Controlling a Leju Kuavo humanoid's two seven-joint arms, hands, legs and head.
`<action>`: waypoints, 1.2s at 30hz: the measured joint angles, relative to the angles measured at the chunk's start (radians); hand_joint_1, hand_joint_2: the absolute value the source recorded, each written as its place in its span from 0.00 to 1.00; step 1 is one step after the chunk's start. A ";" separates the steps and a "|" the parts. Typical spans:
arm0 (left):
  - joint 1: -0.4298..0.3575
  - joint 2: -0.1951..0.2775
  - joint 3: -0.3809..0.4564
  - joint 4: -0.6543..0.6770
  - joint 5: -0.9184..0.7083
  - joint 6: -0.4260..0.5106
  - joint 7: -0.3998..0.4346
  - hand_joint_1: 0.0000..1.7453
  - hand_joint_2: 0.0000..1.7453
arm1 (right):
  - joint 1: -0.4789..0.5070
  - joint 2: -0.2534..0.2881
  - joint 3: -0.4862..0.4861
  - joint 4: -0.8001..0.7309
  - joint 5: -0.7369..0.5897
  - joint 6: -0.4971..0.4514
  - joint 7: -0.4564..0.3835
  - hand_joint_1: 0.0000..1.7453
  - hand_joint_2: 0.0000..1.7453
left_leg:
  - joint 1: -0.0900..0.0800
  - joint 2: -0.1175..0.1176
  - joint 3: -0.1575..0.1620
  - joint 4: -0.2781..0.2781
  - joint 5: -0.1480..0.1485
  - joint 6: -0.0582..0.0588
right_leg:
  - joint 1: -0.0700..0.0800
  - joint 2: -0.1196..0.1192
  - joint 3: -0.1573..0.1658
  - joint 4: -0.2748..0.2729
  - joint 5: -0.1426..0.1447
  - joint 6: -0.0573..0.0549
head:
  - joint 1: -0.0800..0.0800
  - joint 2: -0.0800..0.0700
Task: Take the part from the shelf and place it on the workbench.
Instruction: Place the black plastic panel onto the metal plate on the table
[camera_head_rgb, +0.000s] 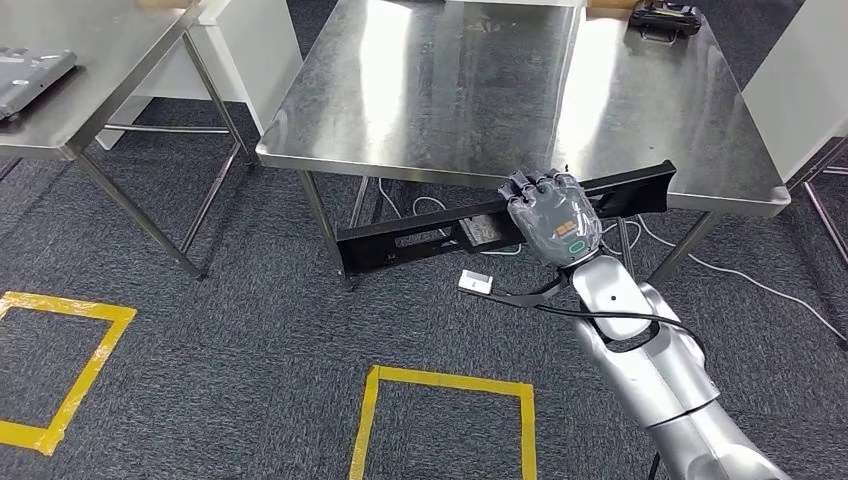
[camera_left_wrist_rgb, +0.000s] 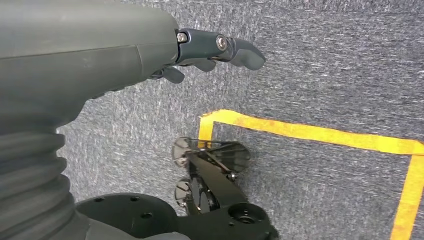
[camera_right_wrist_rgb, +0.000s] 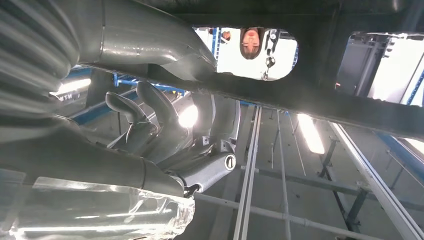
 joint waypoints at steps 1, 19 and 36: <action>0.000 0.000 0.002 0.000 0.000 0.000 0.000 0.00 1.00 | -0.005 -0.001 -0.001 0.003 0.000 0.000 -0.001 0.97 1.00 | -0.003 0.000 0.030 -0.076 0.046 0.013 | 0.004 0.000 0.007 -0.001 -0.004 0.000 | 0.000 0.000; -0.003 0.000 0.015 0.000 -0.002 -0.002 -0.005 0.00 1.00 | -0.138 -0.047 -0.039 0.125 -0.010 0.032 -0.015 0.97 1.00 | -0.010 -0.008 0.149 -0.245 0.059 0.024 | -0.023 -0.010 -0.055 0.012 0.035 0.071 | 0.008 0.000; -0.003 0.005 0.034 0.000 -0.002 -0.002 -0.010 0.00 1.00 | -0.226 -0.065 -0.039 0.209 -0.019 0.051 -0.012 0.97 1.00 | -0.016 0.001 0.081 -0.220 0.104 0.043 | -0.007 0.006 0.006 0.000 -0.015 0.030 | -0.002 0.000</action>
